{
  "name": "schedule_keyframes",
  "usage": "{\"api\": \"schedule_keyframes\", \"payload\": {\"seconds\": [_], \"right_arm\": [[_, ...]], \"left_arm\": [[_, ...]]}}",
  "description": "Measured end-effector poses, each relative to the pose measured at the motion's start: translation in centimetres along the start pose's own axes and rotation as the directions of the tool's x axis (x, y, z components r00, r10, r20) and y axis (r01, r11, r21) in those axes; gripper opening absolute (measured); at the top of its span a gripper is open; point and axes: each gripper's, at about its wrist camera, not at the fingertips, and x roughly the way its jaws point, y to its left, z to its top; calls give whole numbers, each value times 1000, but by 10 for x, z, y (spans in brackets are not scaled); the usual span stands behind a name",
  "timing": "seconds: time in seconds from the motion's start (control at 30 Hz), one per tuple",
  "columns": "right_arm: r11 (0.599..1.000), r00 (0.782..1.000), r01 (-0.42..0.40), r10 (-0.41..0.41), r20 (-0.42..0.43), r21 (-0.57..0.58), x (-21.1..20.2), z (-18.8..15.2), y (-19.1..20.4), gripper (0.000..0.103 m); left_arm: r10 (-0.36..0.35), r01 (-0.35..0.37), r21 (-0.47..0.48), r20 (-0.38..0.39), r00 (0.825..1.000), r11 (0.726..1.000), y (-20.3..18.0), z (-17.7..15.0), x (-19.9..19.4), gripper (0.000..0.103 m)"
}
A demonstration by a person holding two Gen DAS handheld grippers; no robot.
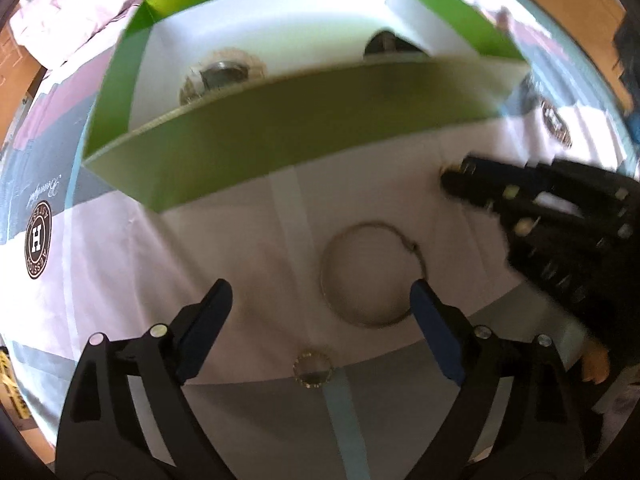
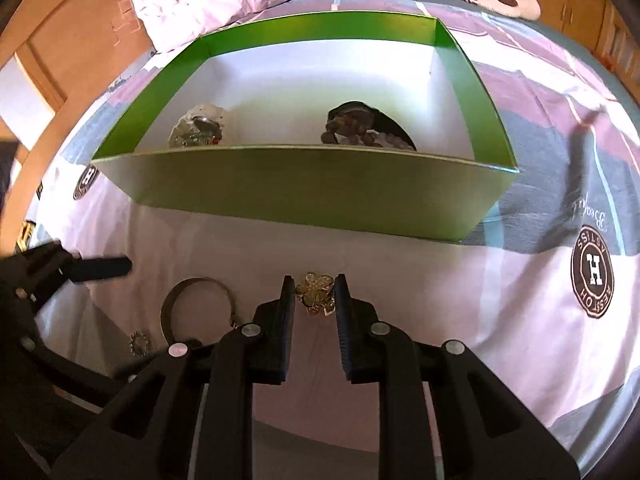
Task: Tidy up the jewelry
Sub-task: 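Close the left gripper on the rim of the silver hoop bangle and lift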
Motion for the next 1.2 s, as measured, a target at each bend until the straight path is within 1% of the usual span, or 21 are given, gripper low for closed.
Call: {"api": "schedule_keyframes", "payload": {"seconds": [0.1,0.2,0.23,0.3,0.4,0.5,0.57,0.63,0.67,0.7,0.77,0.8,0.83,0.87,0.9,1.0,1.07,1.1,1.13,1.2], "right_arm": [[999,1000,-10,9,23,31,-7,1,-5,21],[997,999,-33,31,31,71,-11,1,-11,28],[996,999,-33,30,32,78,-11,1,-13,29],[996,999,-31,29,29,88,-11,2,-14,30],[994,999,-33,30,29,104,-10,2,-15,30],[993,999,-33,30,28,111,-10,2,-16,30],[994,999,-29,27,25,108,-8,5,-13,30],[994,999,-24,21,25,106,-7,5,-13,30],[994,999,-22,19,26,107,-7,5,-14,30],[993,999,-21,18,27,112,-8,6,-15,30],[992,999,-20,16,28,125,-8,6,-17,30],[991,999,-18,14,29,130,-8,5,-19,34],[990,999,-14,10,30,137,-8,5,-20,35],[990,1000,-12,8,30,141,-8,5,-21,35],[989,1000,-12,8,29,144,-8,4,-22,35],[989,1000,-9,5,27,146,-8,4,-23,35],[992,1000,-5,2,25,128,-7,4,-20,35],[993,1000,1,-3,23,115,-6,4,-17,36],[996,1000,15,-17,21,91,-5,3,-13,42],[998,999,37,-38,24,51,-2,2,-6,50]], "left_arm": [[3,-3,19,-3,1000,1000,-4,3,4,93],[5,-4,21,-5,1000,1000,-8,5,6,95],[5,-5,22,-6,1000,1000,-7,7,6,95],[2,-2,23,1,1000,1000,-9,9,4,95],[-35,34,37,25,999,999,-11,8,-2,95],[-45,43,67,25,999,997,-22,7,-2,95],[-24,24,80,5,1000,996,-25,8,5,95],[18,-16,86,-28,999,996,-29,7,17,96],[19,-17,83,-24,1000,996,-30,7,19,96],[16,-15,77,-15,1000,997,-30,9,18,94],[8,-7,58,-4,1000,998,-26,11,15,85],[3,-3,36,3,1000,999,-21,13,14,76],[0,0,14,10,1000,1000,-16,14,13,66],[-3,3,-11,17,1000,1000,-11,16,12,61],[-7,8,-46,23,1000,999,-4,18,10,60],[-6,10,-125,33,999,992,11,22,9,61],[-20,25,-128,40,999,991,13,25,6,71],[-16,21,-124,47,999,992,12,25,4,77],[-10,16,-118,51,999,993,18,20,1,79],[-1,7,-117,46,999,993,18,22,1,81]]}}
